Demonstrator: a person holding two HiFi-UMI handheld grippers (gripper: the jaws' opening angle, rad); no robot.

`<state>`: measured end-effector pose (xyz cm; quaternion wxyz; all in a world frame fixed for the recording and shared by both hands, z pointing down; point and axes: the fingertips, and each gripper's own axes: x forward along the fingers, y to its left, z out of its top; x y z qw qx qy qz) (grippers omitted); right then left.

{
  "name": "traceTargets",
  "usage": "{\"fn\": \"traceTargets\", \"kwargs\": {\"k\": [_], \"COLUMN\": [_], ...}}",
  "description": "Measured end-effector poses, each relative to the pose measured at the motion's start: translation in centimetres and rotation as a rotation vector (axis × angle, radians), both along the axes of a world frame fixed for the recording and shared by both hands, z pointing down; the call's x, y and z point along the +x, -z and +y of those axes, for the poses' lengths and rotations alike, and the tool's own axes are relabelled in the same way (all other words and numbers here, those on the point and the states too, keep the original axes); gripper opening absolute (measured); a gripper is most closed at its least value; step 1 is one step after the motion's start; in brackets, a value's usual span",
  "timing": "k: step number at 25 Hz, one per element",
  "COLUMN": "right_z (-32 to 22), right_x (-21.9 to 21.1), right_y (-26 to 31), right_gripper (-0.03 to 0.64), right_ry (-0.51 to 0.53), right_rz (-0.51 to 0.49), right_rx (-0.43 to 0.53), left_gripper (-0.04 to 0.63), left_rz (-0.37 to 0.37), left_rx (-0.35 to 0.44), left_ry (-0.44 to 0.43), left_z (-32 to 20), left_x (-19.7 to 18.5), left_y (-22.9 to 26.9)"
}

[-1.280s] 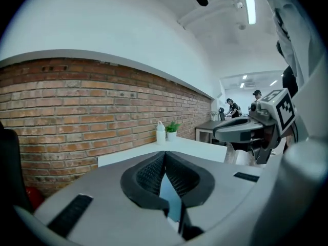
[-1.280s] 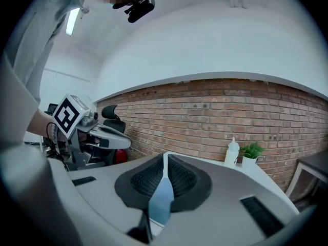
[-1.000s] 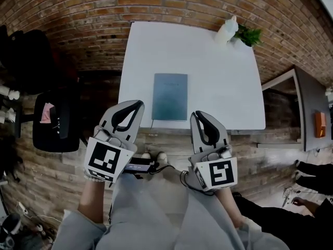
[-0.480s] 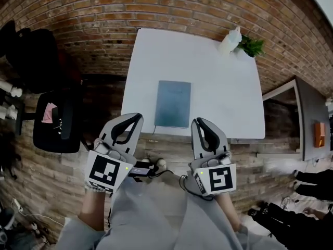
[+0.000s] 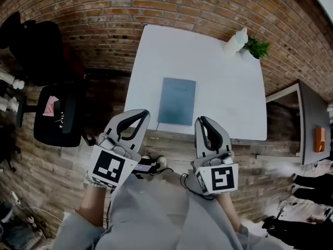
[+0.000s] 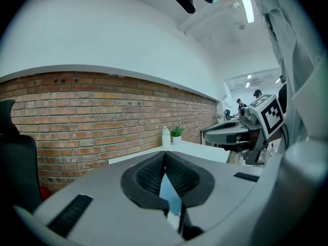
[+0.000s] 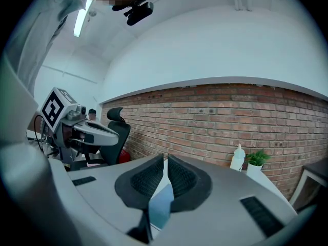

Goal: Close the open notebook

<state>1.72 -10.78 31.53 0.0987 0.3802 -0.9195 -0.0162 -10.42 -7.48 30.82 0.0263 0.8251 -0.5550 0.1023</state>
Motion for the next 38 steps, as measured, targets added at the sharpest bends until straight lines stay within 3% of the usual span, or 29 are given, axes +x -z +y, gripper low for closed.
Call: {"fn": "traceTargets", "kwargs": {"k": [38], "right_z": [0.15], "right_x": [-0.76], "right_y": [-0.78], "right_gripper": [0.055], "right_ry": [0.013], "right_rz": [0.037], "right_rx": [-0.008], "left_gripper": [0.018], "left_rz": [0.001], "left_rx": [-0.018], "left_ry": [-0.021], "left_z": [-0.70], "left_x": [0.38], "left_y": [-0.82]}}
